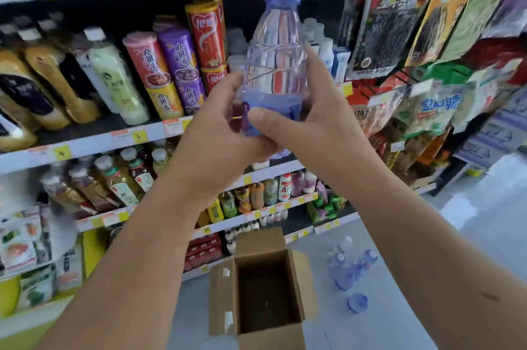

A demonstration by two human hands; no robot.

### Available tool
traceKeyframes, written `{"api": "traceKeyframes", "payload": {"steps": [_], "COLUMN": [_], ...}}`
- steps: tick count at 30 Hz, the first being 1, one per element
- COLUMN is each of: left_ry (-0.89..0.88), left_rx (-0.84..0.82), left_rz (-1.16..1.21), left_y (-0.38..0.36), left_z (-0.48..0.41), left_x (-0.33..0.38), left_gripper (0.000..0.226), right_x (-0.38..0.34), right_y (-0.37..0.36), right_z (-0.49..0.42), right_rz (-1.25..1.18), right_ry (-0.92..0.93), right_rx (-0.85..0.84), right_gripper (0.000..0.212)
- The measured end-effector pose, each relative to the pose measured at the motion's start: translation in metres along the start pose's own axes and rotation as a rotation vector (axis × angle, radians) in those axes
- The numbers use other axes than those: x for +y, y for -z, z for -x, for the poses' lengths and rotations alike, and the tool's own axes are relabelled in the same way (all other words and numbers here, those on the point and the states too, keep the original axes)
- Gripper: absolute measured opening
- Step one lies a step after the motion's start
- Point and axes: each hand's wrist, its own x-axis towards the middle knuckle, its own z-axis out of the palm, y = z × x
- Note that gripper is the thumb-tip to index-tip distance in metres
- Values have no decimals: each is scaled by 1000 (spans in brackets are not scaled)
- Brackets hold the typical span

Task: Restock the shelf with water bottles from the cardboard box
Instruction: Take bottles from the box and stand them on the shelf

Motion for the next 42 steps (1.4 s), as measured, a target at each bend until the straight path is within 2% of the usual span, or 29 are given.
{"api": "traceKeyframes", "payload": {"steps": [3,7,10,13,15,19,23,27,30,38,42], "left_ry": [-40,5,-9,-44,-75,-129,-96,-52,-79,-119,-75], "left_rx": [-34,-194,-242,-186,-130,-105,-125,-186,-88,72,106], "left_rz": [34,284,292,238,172,102,1,-2,-45,-58,-73], "left_y": [8,32,41,43,42,35,42,41,22,-55,-91], "left_z": [-10,-24,-40,-56,-64,-75,-86,-99,-118,-194,-239], "left_x": [5,8,8,10,11,15,19,20,19,30,27], "left_gripper": [75,68,67,73,74,71,73,72,71,75,78], "right_x": [-8,-14,-17,-19,-18,-17,-10,-2,4,22,33], "right_y": [6,12,6,3,0,-11,-3,15,32,120,172], "right_z": [-15,-34,-46,-57,-64,-77,-90,-103,-117,-169,-201], "right_rz": [-72,-216,-252,-236,-140,-13,26,-69,-91,27,53], "right_ry": [38,16,49,51,24,-13,1,-29,-4,51,28], "right_rx": [18,3,-6,-4,4,62,100,47,38,3,8], "right_gripper": [78,91,73,49,44,64,77,66,58,60,63]}}
